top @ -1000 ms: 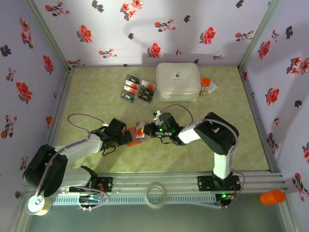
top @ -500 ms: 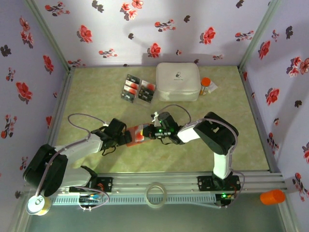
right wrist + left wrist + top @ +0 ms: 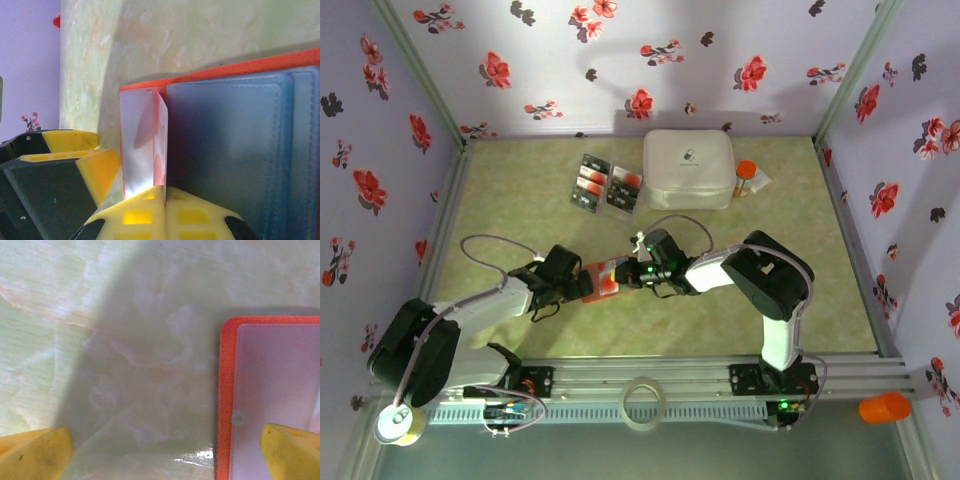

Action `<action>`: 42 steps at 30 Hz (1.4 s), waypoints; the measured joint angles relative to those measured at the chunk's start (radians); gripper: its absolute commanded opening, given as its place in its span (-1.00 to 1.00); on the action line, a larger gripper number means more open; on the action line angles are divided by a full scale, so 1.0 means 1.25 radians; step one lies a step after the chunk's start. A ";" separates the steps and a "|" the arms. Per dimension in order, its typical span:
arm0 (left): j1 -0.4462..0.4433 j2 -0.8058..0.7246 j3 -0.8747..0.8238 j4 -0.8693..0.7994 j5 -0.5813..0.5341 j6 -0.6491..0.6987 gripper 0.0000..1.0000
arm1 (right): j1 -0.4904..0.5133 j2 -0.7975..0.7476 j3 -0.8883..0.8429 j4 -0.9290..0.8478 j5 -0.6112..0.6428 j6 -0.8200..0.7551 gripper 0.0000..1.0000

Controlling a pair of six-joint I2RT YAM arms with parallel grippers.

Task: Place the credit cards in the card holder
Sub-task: Insert the credit card into the card slot.

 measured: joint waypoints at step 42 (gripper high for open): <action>0.001 0.030 0.010 -0.005 -0.010 0.004 0.91 | 0.000 -0.001 0.117 -0.248 -0.005 -0.049 -1.00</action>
